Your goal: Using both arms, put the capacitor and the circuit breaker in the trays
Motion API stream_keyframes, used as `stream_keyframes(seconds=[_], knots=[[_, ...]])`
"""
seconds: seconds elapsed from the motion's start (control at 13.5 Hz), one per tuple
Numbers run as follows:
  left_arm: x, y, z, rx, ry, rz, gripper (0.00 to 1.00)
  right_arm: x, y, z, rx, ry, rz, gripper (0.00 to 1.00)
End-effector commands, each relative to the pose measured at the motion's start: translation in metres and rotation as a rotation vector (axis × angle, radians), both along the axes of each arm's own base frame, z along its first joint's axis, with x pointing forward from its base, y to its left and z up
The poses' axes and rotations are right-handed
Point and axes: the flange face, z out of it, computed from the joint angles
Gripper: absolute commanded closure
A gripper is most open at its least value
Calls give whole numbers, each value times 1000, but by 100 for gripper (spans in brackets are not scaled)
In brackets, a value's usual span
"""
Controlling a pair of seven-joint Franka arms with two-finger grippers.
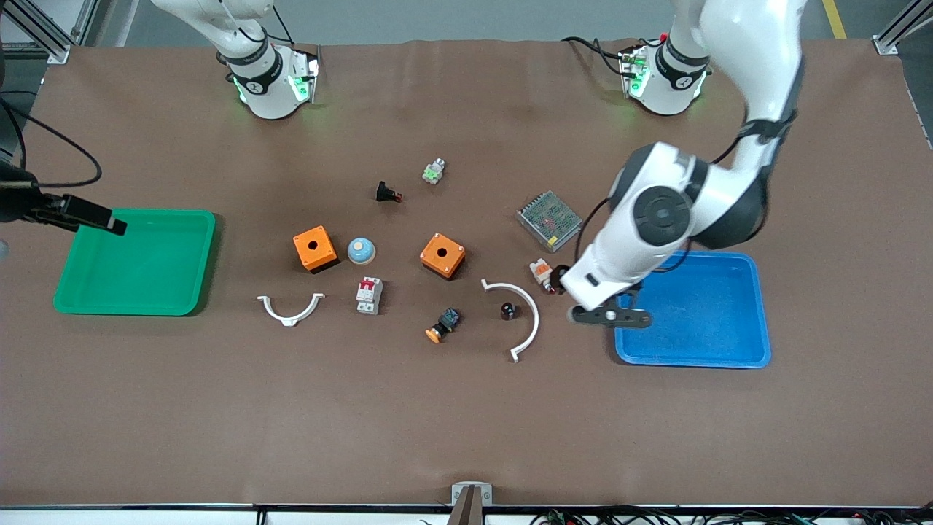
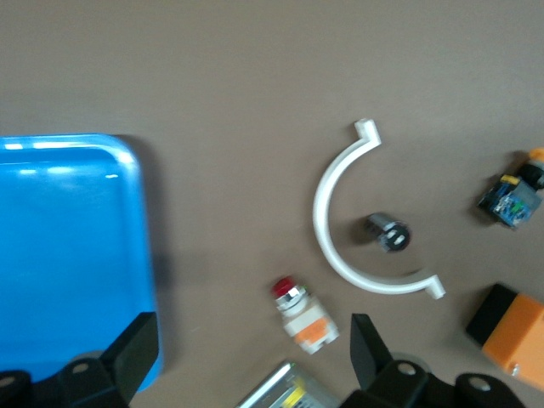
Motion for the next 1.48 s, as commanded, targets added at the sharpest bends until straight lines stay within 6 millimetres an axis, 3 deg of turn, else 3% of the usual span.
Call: stream_keyframes(seconds=[0.0, 0.22, 0.52, 0.89, 1.19, 1.41], knots=[[-3, -38, -30, -25, -33, 72, 5, 7, 17, -6, 28, 9, 20, 0], [-14, -70, -68, -49, -47, 120, 14, 20, 49, -41, 16, 74, 84, 0], [-20, -87, -101, -74, -64, 130, 26, 32, 115, -79, -39, 126, 181, 1], [-29, -99, -133, -76, -61, 122, 33, 49, 186, -123, -77, 104, 123, 1], [-27, -99, -147, -86, -76, 119, 41, 46, 248, -126, -119, 54, 96, 0], [-27, -98, -151, -69, -90, 98, 45, 41, 321, -140, -176, -28, 49, 0]])
